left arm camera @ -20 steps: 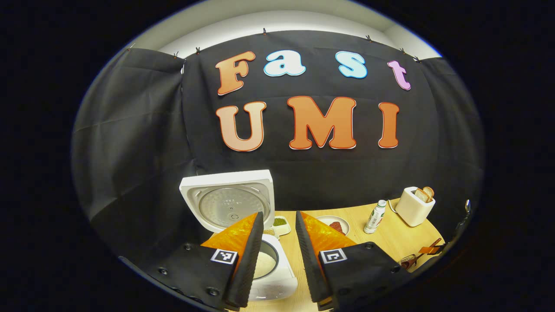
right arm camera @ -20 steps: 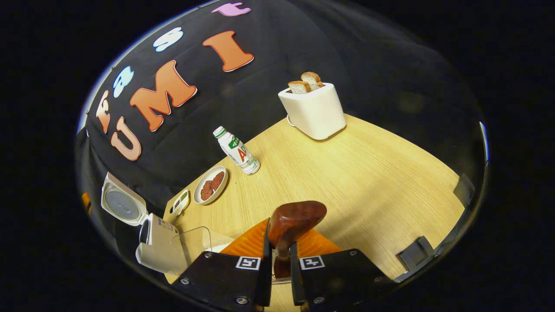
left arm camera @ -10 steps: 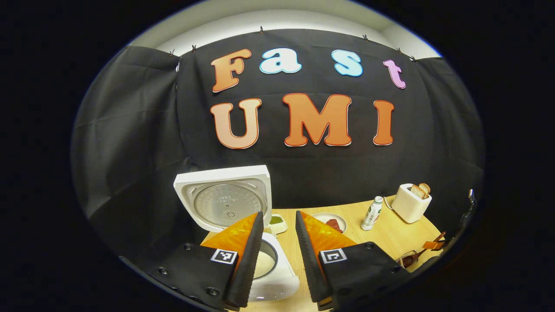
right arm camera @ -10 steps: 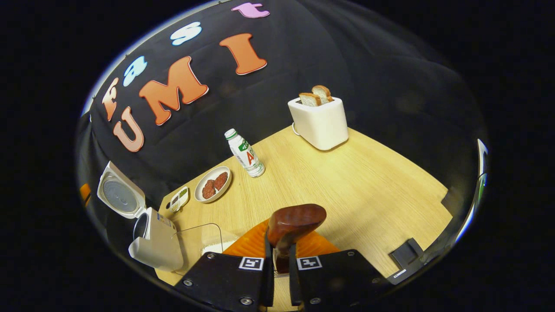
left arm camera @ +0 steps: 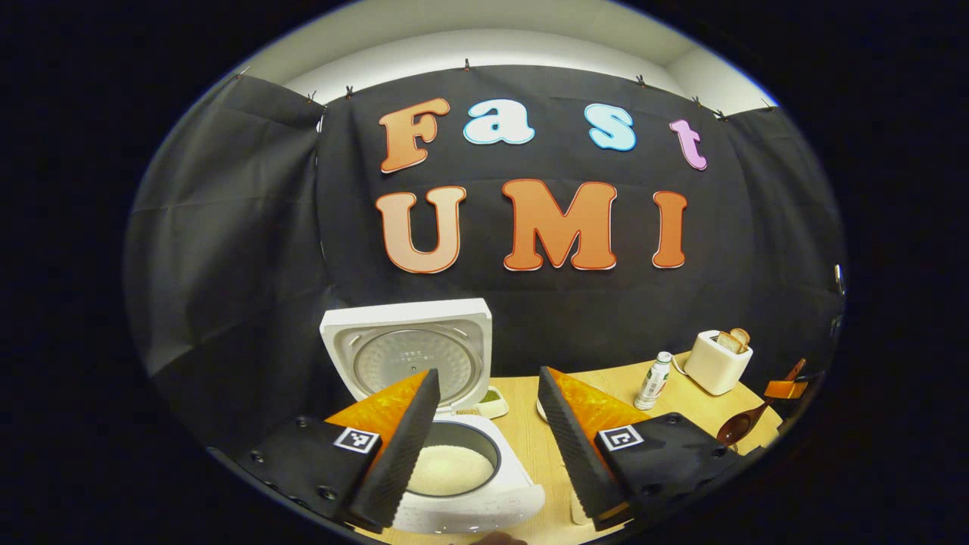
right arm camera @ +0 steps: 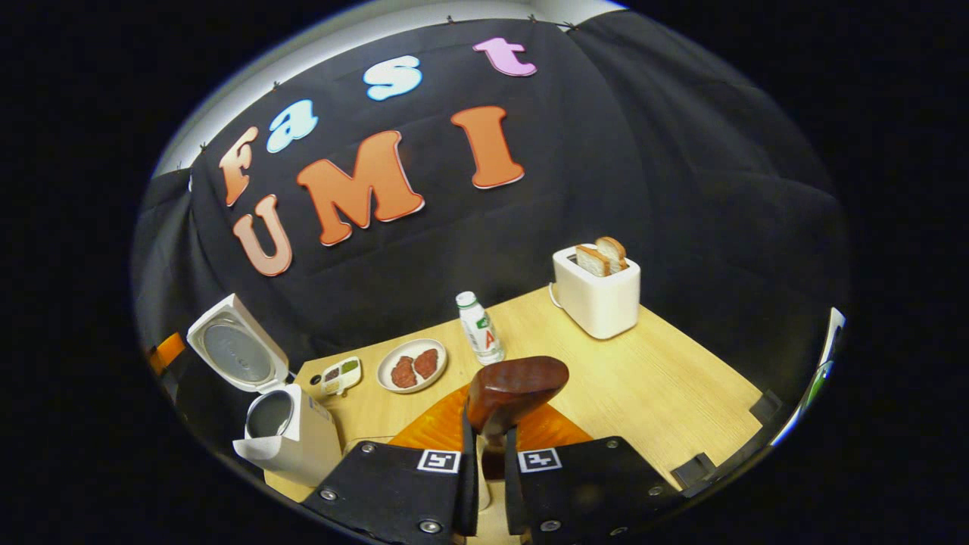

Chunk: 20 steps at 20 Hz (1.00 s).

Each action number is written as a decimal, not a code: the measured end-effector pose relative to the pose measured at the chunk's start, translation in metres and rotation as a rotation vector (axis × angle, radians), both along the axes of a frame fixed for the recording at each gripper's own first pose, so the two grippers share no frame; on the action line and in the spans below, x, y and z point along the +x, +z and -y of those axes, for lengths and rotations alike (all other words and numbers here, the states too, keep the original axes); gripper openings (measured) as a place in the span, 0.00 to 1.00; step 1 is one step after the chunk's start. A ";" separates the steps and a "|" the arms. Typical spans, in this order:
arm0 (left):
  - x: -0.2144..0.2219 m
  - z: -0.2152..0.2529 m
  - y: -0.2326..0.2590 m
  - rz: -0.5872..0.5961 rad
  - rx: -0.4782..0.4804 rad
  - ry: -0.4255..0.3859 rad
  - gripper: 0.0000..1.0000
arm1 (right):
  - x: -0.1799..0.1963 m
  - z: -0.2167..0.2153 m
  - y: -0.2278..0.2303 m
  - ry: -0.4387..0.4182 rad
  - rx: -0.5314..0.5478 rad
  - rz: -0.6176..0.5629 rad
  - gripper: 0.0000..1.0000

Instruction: Close the left gripper, press the button to open the rice cooker; take a wooden spoon from the chopstick holder with the right hand, scoop a spoonful of rice and pour it into the rice cooker, then put the wooden spoon back into the chopstick holder.

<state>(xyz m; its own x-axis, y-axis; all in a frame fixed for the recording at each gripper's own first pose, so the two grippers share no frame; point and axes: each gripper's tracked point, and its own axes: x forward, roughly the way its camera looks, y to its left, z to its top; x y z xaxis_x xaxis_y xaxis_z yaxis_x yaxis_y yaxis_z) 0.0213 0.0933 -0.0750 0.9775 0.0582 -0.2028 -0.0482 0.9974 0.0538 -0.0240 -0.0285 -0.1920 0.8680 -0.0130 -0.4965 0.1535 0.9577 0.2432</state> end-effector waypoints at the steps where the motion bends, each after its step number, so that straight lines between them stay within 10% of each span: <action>1: -0.004 -0.007 0.003 0.018 0.007 0.011 0.92 | 0.003 -0.015 0.001 0.028 -0.001 0.004 0.14; 8: -0.030 -0.059 0.024 0.119 0.054 0.119 0.98 | 0.010 -0.101 -0.048 0.224 -0.133 -0.057 0.14; 20: -0.057 -0.109 -0.003 0.041 0.066 0.259 1.00 | 0.012 -0.129 -0.133 0.339 -0.608 -0.050 0.10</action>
<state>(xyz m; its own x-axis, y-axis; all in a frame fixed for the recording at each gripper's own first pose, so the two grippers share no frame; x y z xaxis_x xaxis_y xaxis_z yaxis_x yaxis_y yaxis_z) -0.0357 0.2025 -0.0777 0.9355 0.3195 -0.1509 -0.3051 0.9458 0.1108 -0.0119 0.1007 -0.3253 0.8496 -0.0342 -0.5263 -0.1806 0.9187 -0.3512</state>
